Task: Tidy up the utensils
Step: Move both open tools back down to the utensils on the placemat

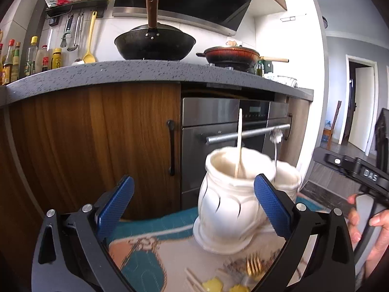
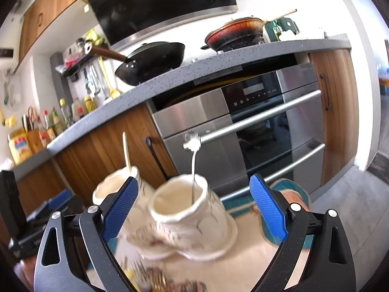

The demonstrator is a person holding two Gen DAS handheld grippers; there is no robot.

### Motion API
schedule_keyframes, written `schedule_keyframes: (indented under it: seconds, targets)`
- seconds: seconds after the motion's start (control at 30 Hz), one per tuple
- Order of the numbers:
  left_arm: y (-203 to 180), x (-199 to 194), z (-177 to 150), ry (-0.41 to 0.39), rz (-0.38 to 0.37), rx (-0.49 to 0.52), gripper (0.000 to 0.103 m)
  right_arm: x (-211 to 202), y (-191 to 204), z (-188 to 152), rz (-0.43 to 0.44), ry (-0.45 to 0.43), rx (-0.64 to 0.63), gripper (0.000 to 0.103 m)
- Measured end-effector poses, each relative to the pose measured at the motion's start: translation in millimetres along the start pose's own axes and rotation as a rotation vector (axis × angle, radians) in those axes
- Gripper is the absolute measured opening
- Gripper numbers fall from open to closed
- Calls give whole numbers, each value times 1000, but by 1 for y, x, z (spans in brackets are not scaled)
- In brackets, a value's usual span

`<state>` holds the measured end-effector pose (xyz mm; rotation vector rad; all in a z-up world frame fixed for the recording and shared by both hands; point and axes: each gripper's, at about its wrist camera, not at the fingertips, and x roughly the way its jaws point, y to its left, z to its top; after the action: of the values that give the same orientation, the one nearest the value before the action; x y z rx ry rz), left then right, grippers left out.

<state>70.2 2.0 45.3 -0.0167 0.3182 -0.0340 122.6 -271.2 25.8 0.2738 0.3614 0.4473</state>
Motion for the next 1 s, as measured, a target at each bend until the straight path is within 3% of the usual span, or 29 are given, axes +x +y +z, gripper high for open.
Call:
schedule_keyframes:
  seconds: [0.47, 1.0]
  targets:
    - [-4, -36, -40, 86, 40, 25, 97, -38, 18, -48, -85, 58, -147, 96]
    - [-12, -45, -74, 240, 39, 53, 97, -47, 29, -69, -123, 112, -233, 97]
